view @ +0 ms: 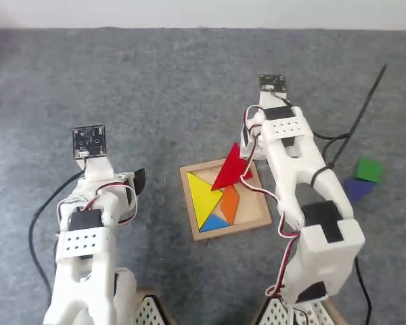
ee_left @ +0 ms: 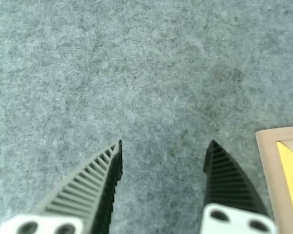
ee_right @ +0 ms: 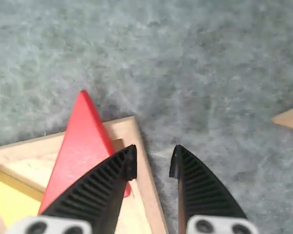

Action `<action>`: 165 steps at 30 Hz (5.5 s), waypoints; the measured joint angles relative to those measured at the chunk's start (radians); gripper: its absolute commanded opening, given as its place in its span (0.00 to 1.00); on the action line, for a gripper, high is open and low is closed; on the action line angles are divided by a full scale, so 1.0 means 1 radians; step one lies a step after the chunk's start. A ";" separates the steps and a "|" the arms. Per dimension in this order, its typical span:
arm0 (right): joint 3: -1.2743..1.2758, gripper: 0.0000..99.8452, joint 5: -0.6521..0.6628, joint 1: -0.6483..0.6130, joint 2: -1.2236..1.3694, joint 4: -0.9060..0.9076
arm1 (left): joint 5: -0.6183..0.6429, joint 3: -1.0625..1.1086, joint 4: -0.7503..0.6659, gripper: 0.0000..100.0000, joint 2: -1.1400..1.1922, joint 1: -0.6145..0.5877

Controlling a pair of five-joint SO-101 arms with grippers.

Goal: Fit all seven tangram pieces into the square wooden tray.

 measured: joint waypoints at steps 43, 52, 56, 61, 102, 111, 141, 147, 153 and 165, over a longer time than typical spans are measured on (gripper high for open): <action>0.172 0.14 0.002 -0.080 -0.058 -0.041 | 0.000 0.000 0.000 0.27 0.000 0.000; 0.170 0.14 0.002 -0.124 -0.049 -0.044 | 0.000 0.000 0.000 0.27 0.000 0.000; 0.170 0.14 0.002 -0.160 -0.049 -0.044 | 0.000 0.000 0.000 0.27 0.000 0.000; 0.170 0.14 0.002 -0.201 -0.049 -0.044 | 0.000 0.000 0.000 0.27 0.000 0.000; 0.149 0.14 -0.054 -0.236 -0.265 -0.092 | 0.000 0.000 0.000 0.27 0.000 0.000; 0.150 0.14 -0.028 -0.301 -0.186 -0.150 | 0.000 0.000 0.000 0.27 0.000 0.000; 0.124 0.14 0.110 -0.450 -0.055 -0.241 | 0.000 0.000 0.000 0.27 0.000 0.000; 0.095 0.14 0.110 -0.446 -0.023 -0.242 | 0.000 0.000 0.000 0.27 0.000 0.000; 0.064 0.14 0.110 -0.393 -0.023 -0.242 | 0.000 0.000 0.000 0.27 0.000 0.000; 0.048 0.14 0.110 -0.305 -0.023 -0.235 | 0.000 0.000 0.000 0.27 0.000 0.000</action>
